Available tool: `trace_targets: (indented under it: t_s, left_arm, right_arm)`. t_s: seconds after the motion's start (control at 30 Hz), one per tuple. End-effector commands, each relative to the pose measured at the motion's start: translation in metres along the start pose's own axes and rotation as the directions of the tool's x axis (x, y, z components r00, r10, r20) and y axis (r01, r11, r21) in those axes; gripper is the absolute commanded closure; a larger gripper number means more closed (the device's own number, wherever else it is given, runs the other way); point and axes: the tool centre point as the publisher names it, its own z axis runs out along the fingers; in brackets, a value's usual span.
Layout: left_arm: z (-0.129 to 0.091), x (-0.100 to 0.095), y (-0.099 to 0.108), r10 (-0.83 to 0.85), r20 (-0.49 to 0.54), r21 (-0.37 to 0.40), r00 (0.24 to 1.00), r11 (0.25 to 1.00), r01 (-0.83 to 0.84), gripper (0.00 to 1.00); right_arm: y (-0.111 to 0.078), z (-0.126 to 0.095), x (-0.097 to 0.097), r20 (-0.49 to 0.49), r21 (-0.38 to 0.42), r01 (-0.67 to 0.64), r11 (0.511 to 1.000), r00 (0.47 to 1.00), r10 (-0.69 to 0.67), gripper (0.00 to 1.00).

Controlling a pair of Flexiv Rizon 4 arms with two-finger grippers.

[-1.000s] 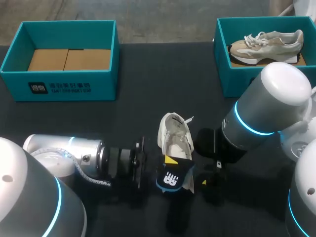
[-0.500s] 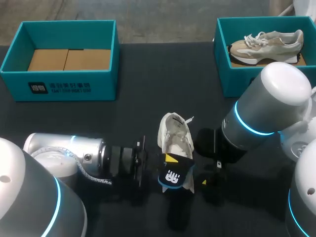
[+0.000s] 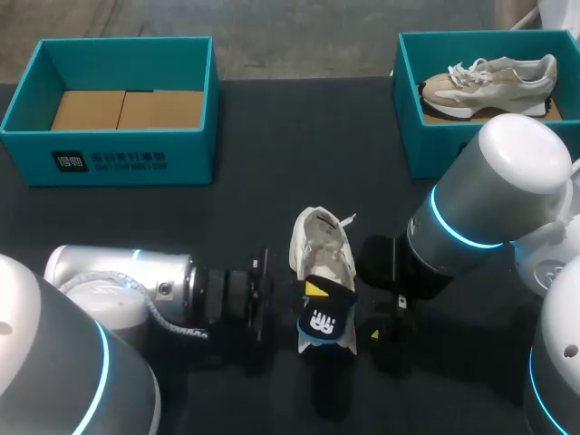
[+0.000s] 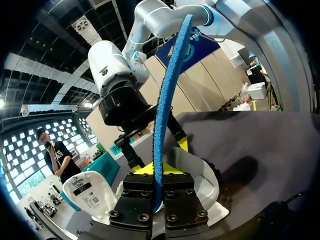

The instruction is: Take the shoe out of the shoebox, open the shoe tongue, remove and reinsert the insole, then place the shoe into the shoebox

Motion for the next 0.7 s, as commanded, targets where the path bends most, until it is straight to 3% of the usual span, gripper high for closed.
trace_targets:
  t_s: [0.03, 0.7]
  left_arm:
    - [0.005, -0.002, 0.004, -0.002, 0.000, -0.012, 1.000, 1.000, 0.002, 1.00]
    - [0.005, -0.003, 0.014, 0.002, 0.025, -0.076, 1.000, 0.997, -0.001, 1.00]
  right_arm:
    - [0.000, 0.002, 0.001, 0.001, -0.001, 0.000, 1.000, 1.000, 0.000, 0.00]
    - [0.000, 0.002, 0.001, 0.001, -0.001, 0.000, 1.000, 1.000, 0.000, 0.00]
